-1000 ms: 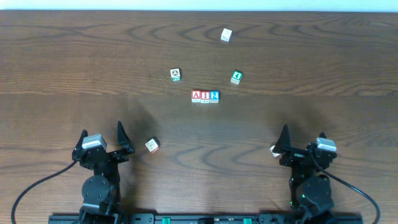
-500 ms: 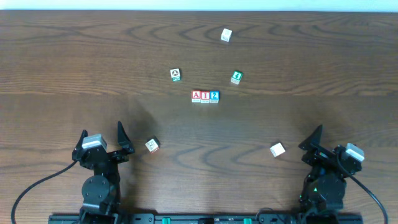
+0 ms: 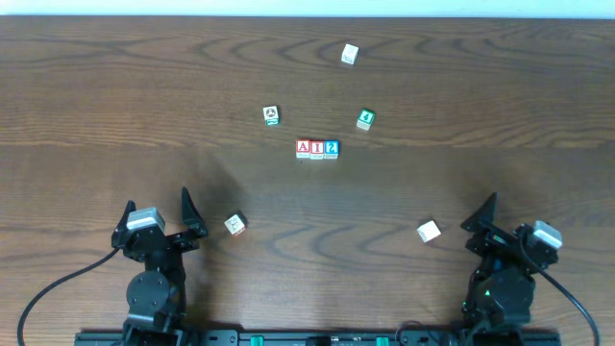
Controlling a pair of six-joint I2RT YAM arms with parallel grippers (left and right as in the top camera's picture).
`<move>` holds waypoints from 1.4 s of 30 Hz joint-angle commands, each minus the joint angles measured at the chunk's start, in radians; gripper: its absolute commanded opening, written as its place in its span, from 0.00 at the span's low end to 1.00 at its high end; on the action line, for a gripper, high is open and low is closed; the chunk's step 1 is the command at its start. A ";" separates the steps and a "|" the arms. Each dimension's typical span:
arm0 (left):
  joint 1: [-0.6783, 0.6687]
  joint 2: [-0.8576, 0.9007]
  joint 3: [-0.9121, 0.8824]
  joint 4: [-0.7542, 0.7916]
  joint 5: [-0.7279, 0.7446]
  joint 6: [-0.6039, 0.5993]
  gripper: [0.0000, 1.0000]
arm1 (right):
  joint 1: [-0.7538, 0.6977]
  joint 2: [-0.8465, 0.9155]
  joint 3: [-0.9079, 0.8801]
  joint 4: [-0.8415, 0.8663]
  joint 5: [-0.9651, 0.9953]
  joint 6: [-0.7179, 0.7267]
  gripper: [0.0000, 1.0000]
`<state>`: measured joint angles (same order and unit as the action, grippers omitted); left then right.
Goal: Spell out Ai2
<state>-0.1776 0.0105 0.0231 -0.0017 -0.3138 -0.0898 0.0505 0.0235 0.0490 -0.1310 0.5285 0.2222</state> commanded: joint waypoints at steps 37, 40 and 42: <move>0.009 -0.007 -0.019 -0.046 -0.006 0.000 0.95 | 0.025 -0.006 -0.012 0.004 -0.346 -0.011 0.99; 0.009 -0.007 -0.019 -0.046 -0.006 0.000 0.95 | 0.025 -0.006 -0.012 0.004 -0.346 -0.010 0.99; 0.009 -0.007 -0.019 -0.046 -0.006 0.000 0.96 | 0.025 -0.006 -0.012 0.003 -0.346 -0.011 0.99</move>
<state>-0.1738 0.0105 0.0231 -0.0025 -0.3138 -0.0898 0.0677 0.0235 0.0490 -0.1272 0.1905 0.2222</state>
